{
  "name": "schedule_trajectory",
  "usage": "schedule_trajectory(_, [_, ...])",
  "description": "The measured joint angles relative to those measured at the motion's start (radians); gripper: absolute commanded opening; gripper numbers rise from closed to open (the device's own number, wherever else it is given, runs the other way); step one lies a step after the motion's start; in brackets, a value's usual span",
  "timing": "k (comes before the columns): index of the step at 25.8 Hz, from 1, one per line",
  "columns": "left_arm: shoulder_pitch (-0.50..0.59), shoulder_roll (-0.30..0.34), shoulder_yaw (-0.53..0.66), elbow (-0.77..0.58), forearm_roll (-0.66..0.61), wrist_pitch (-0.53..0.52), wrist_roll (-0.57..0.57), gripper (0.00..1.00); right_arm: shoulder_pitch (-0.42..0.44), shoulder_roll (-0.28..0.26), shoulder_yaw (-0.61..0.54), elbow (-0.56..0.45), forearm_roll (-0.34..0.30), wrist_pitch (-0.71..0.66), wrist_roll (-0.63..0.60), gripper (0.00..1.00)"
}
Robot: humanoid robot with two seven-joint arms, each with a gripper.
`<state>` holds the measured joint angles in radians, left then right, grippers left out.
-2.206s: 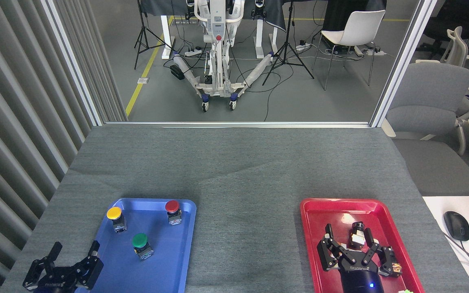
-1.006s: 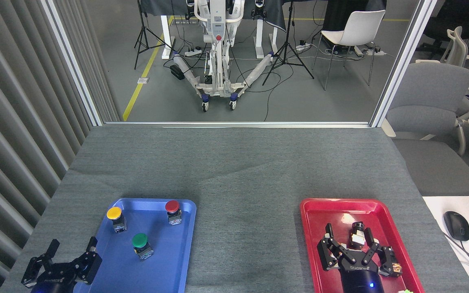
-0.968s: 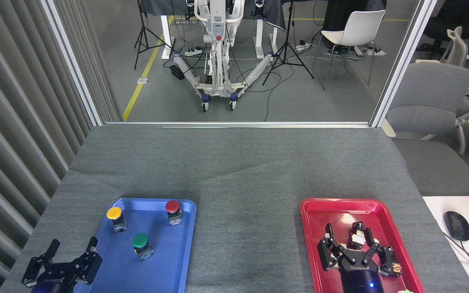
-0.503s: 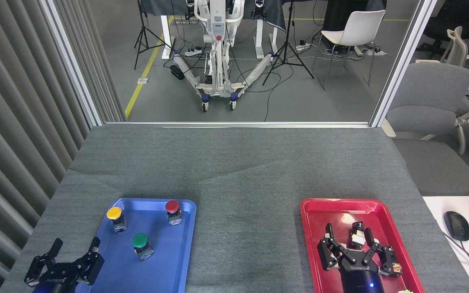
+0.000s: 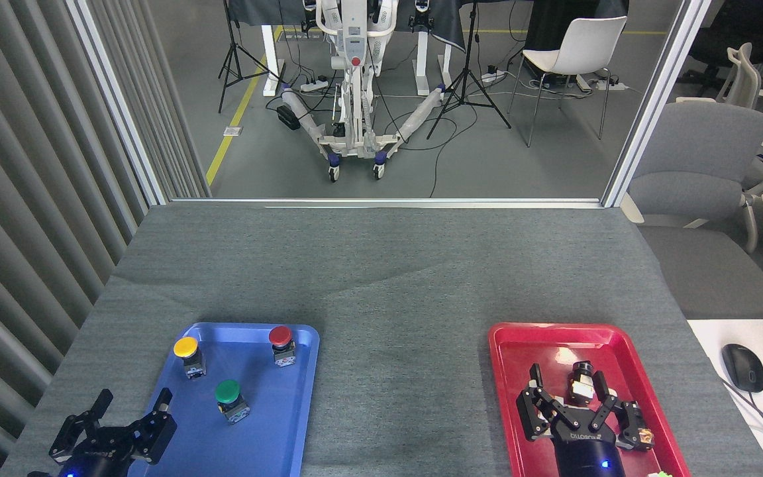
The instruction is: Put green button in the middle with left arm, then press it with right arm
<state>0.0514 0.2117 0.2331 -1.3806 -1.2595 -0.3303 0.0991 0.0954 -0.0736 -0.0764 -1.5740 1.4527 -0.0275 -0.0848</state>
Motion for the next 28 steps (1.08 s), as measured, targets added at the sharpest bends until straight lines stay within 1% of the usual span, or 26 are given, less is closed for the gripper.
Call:
schedule_trajectory(3, [-0.001,-0.001,0.000,-0.001,0.000,0.000,0.000,0.99,0.000,0.000,0.000,0.000,0.000,0.000,-0.001,1.00])
schedule_trajectory(10, [-0.002,-0.003,0.000,-0.004,-0.001,-0.002,0.045,0.99,-0.001,0.000,0.000,0.000,0.000,0.000,0.000,1.00])
schedule_trajectory(20, [-0.004,-0.008,0.000,-0.004,-0.004,0.007,0.079,0.99,-0.002,0.000,0.001,0.000,0.000,0.000,0.002,1.00])
schedule_trajectory(28, [-0.004,-0.010,0.000,-0.001,-0.009,0.013,0.091,0.99,-0.002,0.003,0.001,-0.001,0.000,0.000,0.004,1.00])
